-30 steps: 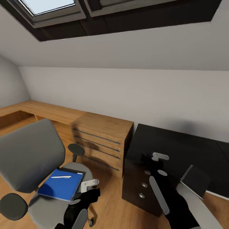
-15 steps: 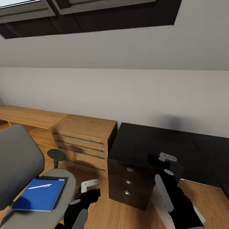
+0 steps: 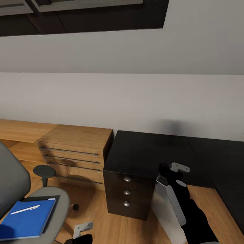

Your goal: In the bedroom, organize the workspace by keeping the computer under the desk, ensuring the monitor is on the desk, placing the keyboard on the desk next to the monitor, placing the mouse on the desk next to the keyboard, moving the folder from the swivel chair onto the desk next to the mouse, stacking the notebook on top of the folder with the pen on top of the notebook, and positioning the swivel chair next to the desk.

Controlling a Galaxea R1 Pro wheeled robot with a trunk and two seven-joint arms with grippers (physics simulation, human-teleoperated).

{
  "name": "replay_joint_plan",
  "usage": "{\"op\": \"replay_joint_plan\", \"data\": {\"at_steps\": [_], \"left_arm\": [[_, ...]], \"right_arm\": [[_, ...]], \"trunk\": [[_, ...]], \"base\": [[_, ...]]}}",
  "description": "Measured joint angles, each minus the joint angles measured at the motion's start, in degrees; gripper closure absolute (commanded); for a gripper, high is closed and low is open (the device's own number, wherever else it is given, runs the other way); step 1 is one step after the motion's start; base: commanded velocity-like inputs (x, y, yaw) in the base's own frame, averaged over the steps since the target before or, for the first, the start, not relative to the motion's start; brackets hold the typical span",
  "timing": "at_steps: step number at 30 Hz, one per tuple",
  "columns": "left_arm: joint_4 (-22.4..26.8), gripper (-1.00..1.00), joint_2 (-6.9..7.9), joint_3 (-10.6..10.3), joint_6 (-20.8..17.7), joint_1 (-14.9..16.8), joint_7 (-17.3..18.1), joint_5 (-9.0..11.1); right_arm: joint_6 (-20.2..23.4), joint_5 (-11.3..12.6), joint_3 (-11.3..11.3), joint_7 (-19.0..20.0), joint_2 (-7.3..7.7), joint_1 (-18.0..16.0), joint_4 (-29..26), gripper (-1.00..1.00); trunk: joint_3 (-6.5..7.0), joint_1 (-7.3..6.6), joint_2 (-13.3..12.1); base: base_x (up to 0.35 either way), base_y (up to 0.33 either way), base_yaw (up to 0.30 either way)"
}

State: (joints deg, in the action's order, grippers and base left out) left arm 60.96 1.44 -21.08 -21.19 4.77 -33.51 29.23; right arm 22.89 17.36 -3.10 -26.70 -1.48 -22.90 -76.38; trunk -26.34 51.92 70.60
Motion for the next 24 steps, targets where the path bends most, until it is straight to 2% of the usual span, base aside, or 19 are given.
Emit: {"op": "replay_joint_plan", "data": {"at_steps": [2,8,16,24], "left_arm": [[-2.62,-1.00,0.07,-0.43,3.19,0.01,1.77,-0.13],[-3.93,-1.00,-0.04,-0.68,3.73,0.03,2.00,-0.17],[-6.45,-1.00,-0.21,-1.99,3.77,0.03,1.94,-0.30],[-6.99,-1.00,-0.23,-2.27,3.78,0.03,1.93,-0.29]], "right_arm": [[-0.16,-0.20,-0.01,-0.01,0.12,0.00,0.29,1.00],[-0.19,-0.30,-0.03,-0.06,0.21,0.01,0.50,1.00],[-0.16,-0.36,0.00,-0.03,0.24,0.01,0.55,1.00],[-0.16,-0.36,-0.05,-0.02,0.24,0.01,0.59,1.00]], "trunk": [[0.01,0.00,0.00],[0.14,0.00,0.00],[0.48,0.00,0.00],[0.85,0.00,0.00]], "base": [[0.000,0.000,-0.001],[0.000,0.000,-0.136],[0.000,0.000,-0.216],[0.000,0.000,-0.225]]}}
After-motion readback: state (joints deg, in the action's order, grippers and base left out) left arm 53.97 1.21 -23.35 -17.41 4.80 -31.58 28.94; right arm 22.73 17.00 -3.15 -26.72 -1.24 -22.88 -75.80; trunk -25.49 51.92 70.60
